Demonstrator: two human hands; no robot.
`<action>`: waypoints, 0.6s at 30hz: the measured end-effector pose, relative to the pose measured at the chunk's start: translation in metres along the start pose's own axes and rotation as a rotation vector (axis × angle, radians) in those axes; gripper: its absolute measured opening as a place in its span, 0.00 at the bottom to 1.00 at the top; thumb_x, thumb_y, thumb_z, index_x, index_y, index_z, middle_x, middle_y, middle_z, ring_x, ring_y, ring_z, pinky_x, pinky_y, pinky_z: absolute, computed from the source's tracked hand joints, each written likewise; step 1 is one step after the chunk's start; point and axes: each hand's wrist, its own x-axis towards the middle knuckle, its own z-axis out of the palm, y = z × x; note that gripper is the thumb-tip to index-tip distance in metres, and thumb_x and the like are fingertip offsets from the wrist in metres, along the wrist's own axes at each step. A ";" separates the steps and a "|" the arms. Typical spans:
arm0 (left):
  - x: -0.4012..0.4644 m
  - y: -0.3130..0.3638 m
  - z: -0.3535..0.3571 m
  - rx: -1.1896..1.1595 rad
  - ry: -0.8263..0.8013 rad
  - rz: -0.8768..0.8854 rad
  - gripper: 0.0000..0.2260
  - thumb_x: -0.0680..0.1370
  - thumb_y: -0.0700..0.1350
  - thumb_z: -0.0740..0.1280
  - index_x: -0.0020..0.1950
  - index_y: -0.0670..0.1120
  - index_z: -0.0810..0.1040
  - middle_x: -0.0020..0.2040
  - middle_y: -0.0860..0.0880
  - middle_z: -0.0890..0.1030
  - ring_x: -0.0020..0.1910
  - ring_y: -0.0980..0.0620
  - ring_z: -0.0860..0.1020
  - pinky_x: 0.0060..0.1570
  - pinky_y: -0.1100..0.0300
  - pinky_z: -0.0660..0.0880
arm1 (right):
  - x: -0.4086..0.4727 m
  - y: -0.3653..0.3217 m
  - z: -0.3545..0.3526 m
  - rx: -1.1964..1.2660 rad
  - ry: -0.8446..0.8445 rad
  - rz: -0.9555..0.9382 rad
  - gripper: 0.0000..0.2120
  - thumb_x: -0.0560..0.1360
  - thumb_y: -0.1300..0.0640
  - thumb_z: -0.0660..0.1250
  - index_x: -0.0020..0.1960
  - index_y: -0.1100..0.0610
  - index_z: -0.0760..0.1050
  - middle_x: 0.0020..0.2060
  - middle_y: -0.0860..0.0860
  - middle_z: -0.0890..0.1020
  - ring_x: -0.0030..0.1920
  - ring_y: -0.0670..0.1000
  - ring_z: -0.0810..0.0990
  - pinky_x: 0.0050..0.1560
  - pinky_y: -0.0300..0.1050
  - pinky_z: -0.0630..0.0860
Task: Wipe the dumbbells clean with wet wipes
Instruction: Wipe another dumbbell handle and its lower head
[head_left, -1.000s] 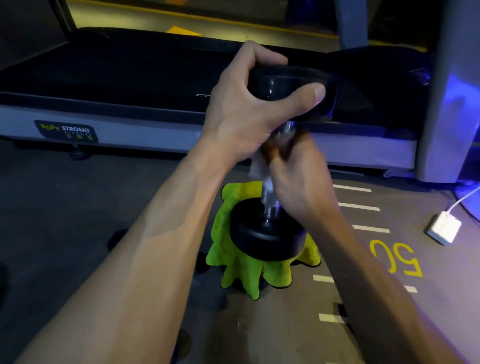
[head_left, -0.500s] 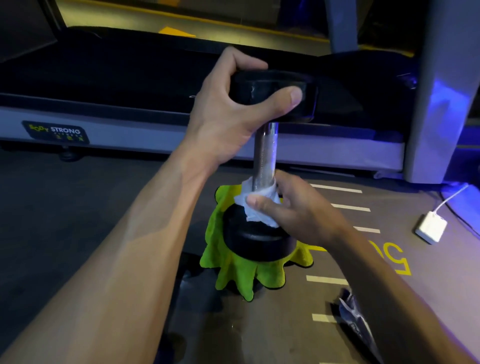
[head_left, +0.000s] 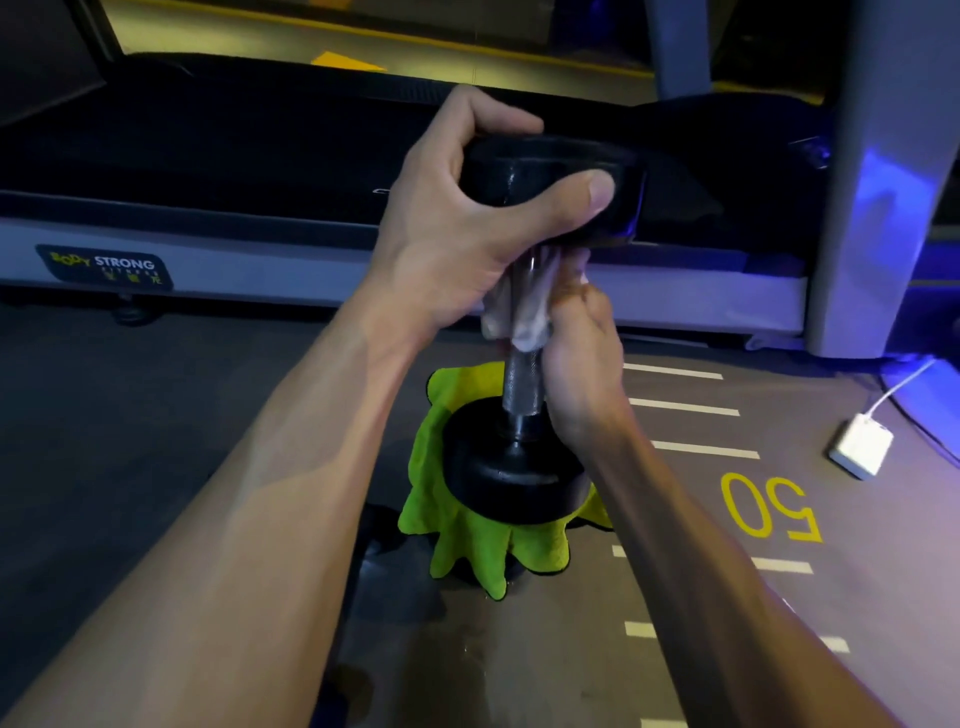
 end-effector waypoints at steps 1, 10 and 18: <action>0.000 0.000 0.000 -0.014 0.002 -0.002 0.23 0.69 0.51 0.82 0.56 0.46 0.77 0.48 0.53 0.82 0.47 0.57 0.82 0.47 0.55 0.82 | 0.004 0.002 -0.002 0.055 -0.068 0.056 0.32 0.88 0.47 0.49 0.35 0.62 0.76 0.24 0.52 0.77 0.26 0.45 0.76 0.34 0.41 0.72; -0.002 -0.001 -0.006 0.006 -0.002 0.004 0.22 0.71 0.51 0.82 0.57 0.46 0.77 0.48 0.55 0.81 0.48 0.59 0.81 0.49 0.60 0.79 | -0.009 0.009 -0.016 -0.213 -0.234 -0.163 0.06 0.86 0.55 0.60 0.59 0.55 0.75 0.43 0.35 0.85 0.47 0.35 0.81 0.52 0.32 0.74; -0.004 0.003 0.000 0.021 -0.018 0.020 0.24 0.68 0.56 0.81 0.56 0.46 0.77 0.49 0.51 0.83 0.49 0.54 0.82 0.54 0.50 0.82 | -0.032 0.026 -0.080 -0.590 -0.624 0.000 0.09 0.84 0.54 0.64 0.63 0.51 0.78 0.53 0.46 0.84 0.53 0.47 0.83 0.51 0.45 0.79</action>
